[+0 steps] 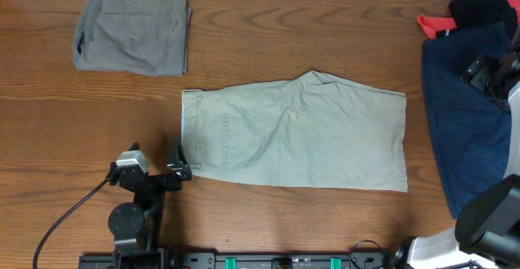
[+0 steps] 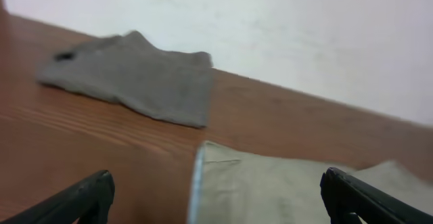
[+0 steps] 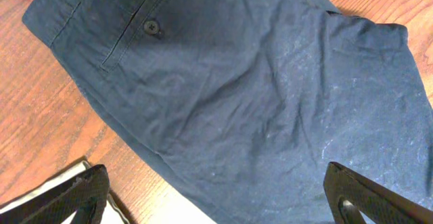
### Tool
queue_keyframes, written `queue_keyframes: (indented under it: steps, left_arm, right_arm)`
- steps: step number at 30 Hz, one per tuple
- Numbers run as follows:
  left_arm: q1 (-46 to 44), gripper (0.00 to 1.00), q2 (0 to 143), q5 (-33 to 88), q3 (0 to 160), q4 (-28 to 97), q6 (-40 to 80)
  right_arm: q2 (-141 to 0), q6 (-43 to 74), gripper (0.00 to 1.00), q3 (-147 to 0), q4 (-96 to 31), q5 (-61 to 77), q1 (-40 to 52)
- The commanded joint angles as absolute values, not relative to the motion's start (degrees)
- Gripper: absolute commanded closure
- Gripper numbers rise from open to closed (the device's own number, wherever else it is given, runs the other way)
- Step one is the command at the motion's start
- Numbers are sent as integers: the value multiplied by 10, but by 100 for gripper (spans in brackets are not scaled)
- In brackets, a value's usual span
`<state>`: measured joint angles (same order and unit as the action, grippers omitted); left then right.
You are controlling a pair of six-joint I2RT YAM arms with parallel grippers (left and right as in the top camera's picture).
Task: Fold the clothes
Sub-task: 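Reach the left gripper to the shorts' left edge and grasp it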
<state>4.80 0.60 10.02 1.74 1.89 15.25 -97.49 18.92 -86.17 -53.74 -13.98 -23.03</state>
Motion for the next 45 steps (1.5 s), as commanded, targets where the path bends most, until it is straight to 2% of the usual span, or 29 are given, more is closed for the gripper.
queue_keyframes:
  steps: [1, 8, 14, 18, 25, 28, 36, 45]
  left_arm:
    - [47, 2, 2, 136, 3, 25, 275]
    - [47, 2, 2, 187, 23, -18, 293]
    - [47, 2, 67, 161, 112, 33, 205]
    - [47, 2, 210, 137, 238, 140, 147]
    - [47, 2, 545, 135, 516, 373, 81]
    - [47, 2, 663, 135, 593, 427, 65]
    - [54, 2, 883, 205, 649, 430, -3]
    - [97, 2, 971, 206, 648, 415, -40]
  right_arm:
    - [-979, 197, 1, -869, -538, -148, -236]
    - [-979, 197, 1, -869, -538, -148, -236]
    - [-979, 197, 1, -869, -538, -148, -236]
    - [-979, 197, 1, -869, -538, -148, -236]
    - [-979, 197, 1, -869, -538, -148, -236]
    - [-979, 197, 1, -869, -538, -148, -236]
    - [-979, 197, 1, -869, -538, -148, -236]
    - [-979, 197, 1, -869, -538, -148, -236]
